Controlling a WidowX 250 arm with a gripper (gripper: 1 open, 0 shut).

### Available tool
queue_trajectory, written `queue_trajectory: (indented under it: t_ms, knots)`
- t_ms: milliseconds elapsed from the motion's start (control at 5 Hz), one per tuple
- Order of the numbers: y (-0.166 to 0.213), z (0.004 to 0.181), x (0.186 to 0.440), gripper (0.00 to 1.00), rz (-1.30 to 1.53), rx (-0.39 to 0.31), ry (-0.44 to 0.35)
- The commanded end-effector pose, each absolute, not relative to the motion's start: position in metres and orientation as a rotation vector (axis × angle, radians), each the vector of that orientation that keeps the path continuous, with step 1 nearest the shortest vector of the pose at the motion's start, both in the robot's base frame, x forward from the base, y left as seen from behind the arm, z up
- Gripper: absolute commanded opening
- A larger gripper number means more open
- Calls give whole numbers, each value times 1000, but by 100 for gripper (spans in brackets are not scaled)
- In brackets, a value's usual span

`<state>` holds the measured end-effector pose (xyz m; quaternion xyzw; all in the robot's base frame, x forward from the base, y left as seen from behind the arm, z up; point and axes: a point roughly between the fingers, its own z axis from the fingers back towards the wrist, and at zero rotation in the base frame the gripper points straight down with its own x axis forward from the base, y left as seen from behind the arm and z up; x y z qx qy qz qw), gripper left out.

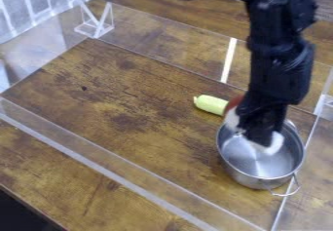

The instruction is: Put the mushroom in the silver pot

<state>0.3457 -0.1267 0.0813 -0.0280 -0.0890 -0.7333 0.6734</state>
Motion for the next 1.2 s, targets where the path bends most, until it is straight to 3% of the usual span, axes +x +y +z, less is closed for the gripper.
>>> queue_trajectory:
  t_ms: [0,600,1000]
  knots:
    - [-124,98,354,100,-1670,-35,-292]
    - [-137,80,356,100,-1784,-77,-352]
    - [-127,73,379,100,-1755,-78,-367]
